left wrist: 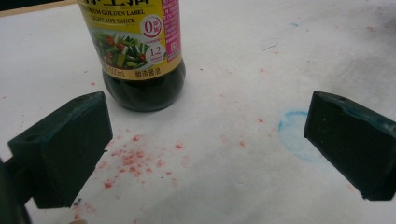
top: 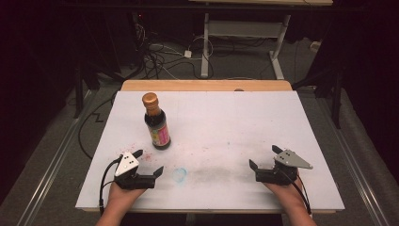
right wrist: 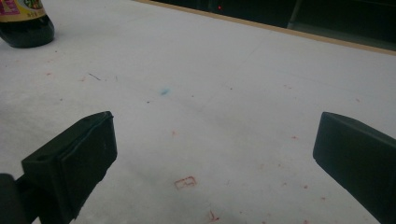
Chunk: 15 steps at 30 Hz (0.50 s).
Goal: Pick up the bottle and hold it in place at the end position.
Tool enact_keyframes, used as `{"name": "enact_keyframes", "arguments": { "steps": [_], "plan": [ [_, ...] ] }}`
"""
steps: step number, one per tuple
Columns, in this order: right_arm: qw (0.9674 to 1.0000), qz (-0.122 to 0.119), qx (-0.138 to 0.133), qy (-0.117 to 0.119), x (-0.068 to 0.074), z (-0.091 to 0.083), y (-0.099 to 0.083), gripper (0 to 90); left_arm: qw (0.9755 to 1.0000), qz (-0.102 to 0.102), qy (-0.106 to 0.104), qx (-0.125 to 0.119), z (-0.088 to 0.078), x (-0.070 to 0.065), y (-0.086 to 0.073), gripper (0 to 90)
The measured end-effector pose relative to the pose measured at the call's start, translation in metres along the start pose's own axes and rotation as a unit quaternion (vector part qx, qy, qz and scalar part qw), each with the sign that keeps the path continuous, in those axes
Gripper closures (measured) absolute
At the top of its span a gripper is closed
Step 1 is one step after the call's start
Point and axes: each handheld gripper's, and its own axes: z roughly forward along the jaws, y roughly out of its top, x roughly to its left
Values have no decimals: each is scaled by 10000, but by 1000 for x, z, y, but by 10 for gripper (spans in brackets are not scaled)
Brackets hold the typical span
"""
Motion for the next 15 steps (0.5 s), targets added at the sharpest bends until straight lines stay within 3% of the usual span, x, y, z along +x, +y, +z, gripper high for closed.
{"name": "enact_keyframes", "arguments": {
  "steps": [4, 9, 15],
  "plan": [
    [10000, 0, -43, -28, 0, -1, 0, 2, 10000, -19, -1, -34, 0, 0, 0, 5],
    [9999, 119, 6, -114, -2, 0, 1, 2, 9999, 133, -13, 31, 1, -2, -2, 5],
    [9998, 156, -73, -114, -3, -5, 3, 1, 10000, 96, 12, 0, 0, -1, -1, 5]
  ]
}}
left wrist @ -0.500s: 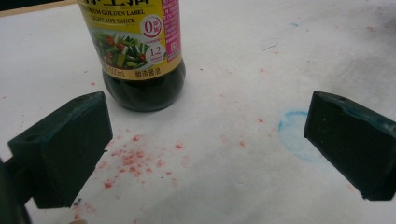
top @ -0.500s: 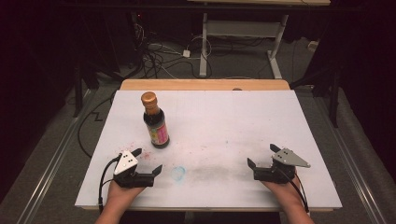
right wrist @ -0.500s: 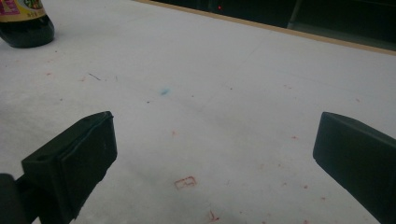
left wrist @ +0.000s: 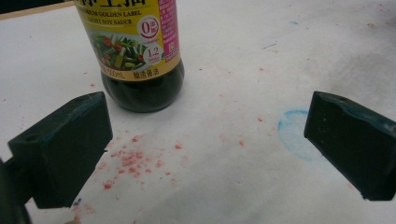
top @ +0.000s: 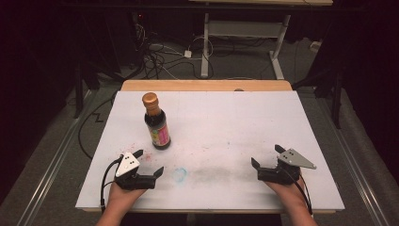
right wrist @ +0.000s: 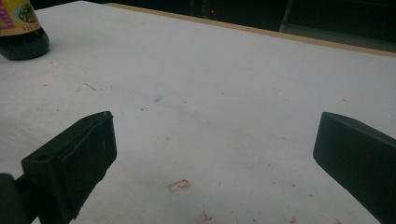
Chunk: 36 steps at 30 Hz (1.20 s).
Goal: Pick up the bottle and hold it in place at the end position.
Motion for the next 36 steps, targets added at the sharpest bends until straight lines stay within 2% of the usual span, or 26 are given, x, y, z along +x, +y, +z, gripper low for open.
{"name": "enact_keyframes", "arguments": {
  "steps": [5, 11, 12, 15, 22, 23, 25, 32, 36],
  "plan": [
    [10000, -24, -15, 37, 2, -4, 0, 1, 10000, -10, 3, -13, 0, 0, 0, 5],
    [10000, -64, 25, 69, 3, -5, 1, 2, 9999, -153, -8, -44, -1, 2, 3, 5],
    [10000, -43, 22, 77, 4, -6, 1, 1, 9997, -232, -18, -49, -2, 2, 4, 4],
    [9999, -76, 13, 90, 5, -7, 1, 1, 9998, -186, 24, -75, -2, 2, 6, 4],
    [9999, -62, 54, 113, 6, -7, 1, 1, 9991, -362, 8, -222, -3, 2, 22, 4],
    [9999, -62, 54, 113, 6, -7, 1, 1, 9987, -453, 19, -250, -2, 3, 26, 4],
    [9999, -66, 71, 132, 6, -7, 1, 1, 9984, -503, 82, -236, 1, 5, 32, 0],
    [9997, -145, 97, 167, 7, -7, 1, 1, 9985, -460, 157, -264, 15, 8, 47, 0],
    [9996, -191, 71, 182, 7, -8, 2, 1, 9979, -511, 198, -335, 26, 8, 57, 0]
  ]
}}
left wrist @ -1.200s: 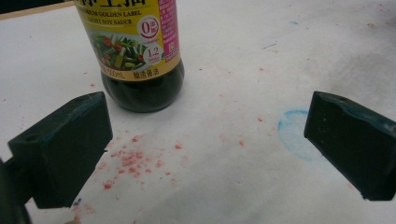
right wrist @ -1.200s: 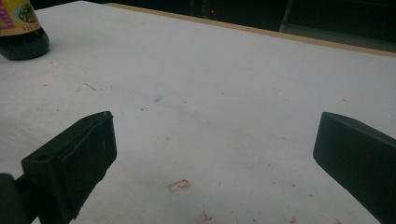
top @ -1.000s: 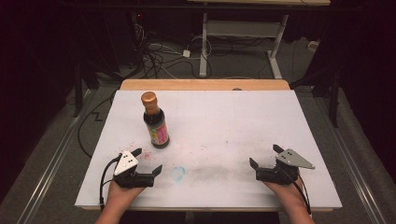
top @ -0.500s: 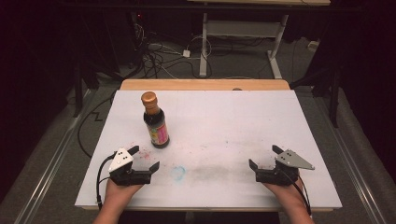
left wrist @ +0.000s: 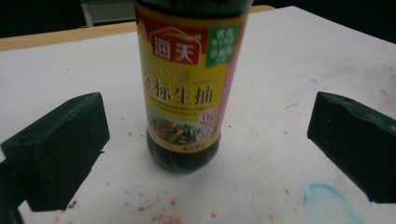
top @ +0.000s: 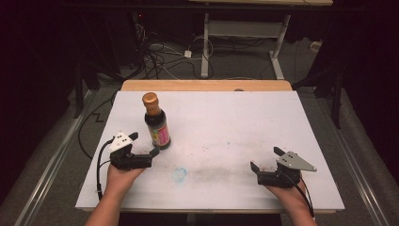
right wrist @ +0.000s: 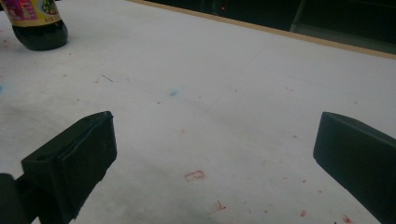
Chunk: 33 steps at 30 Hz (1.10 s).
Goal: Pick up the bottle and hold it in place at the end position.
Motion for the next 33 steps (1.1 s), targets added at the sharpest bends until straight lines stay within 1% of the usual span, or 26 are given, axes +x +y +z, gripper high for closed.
{"name": "enact_keyframes", "arguments": {
  "steps": [1, 3, 5, 7, 8, 10, 13, 15, 16, 19, 20, 22, 28, 32, 33],
  "plan": [
    [10000, 0, 0, 0, 0, 0, 0, 1, 10000, 0, 0, 0, 0, 0, 0, 0],
    [10000, 20, 17, 2, 0, 1, 0, 1, 10000, 15, -12, -5, 6, 0, 3, 0],
    [10000, -9, 18, 0, 0, 1, 0, 1, 10000, 53, 7, -21, 12, -1, 5, 0],
    [10000, -33, 9, -18, 1, 0, 0, 1, 10000, 1, -18, -28, 17, -1, 7, 0],
    [10000, -7, 4, 4, 0, 0, 0, 1, 10000, -39, -27, -30, 20, -2, 8, 0],
    [10000, 1, -2, 9, 0, 0, 0, 1, 10000, 5, -34, -30, 24, -2, 9, 0],
    [10000, 5, -9, 11, 0, -1, 0, 1, 9999, -41, -101, -11, 29, -2, 10, 0],
    [9999, 113, -53, 87, -2, -2, 0, 1, 9999, -48, -91, 1, 32, 0, 11, 0],
    [9999, 100, -57, 76, -2, -2, -1, 1, 10000, -52, -72, 2, 34, 1, 12, 0],
    [9999, 96, -41, 80, -2, -2, -1, 1, 10000, 2, -15, 74, 39, 4, 11, 0],
    [9999, 83, -41, 93, -2, -2, -1, 1, 10000, 2, -15, 74, 39, 4, 11, 0],
    [9999, 76, -41, 83, -2, -3, -1, 1, 9999, 65, -8, 84, 41, 4, 12, 0],
    [9999, 102, -18, 80, -2, 0, -2, 1, 9999, 44, -6, 90, 47, 3, 14, 0],
    [9999, 110, -45, 79, -3, -1, -1, 1, 9999, 96, -17, 128, 52, 3, 15, 15],
    [9999, 110, -45, 79, -3, -1, -1, 1, 9998, 122, 14, 132, 54, 4, 14, 15]
  ]
}}
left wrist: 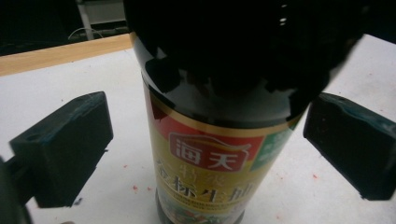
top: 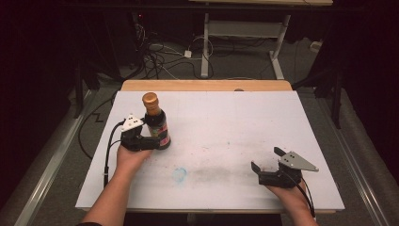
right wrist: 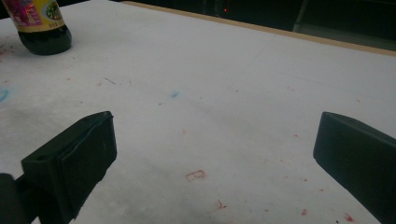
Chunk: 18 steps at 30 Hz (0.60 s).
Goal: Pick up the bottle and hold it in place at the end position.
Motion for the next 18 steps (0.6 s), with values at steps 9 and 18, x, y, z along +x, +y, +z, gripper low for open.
{"name": "enact_keyframes", "arguments": {
  "steps": [9, 18],
  "plan": [
    [10000, 39, -9, -47, -3, -2, 0, 1, 9999, 3, -102, -99, 6, -2, 1, 143],
    [10000, 81, -14, -42, -2, -1, 1, 1, 9996, 228, -98, -160, 7, -8, -1, 280]
  ]
}}
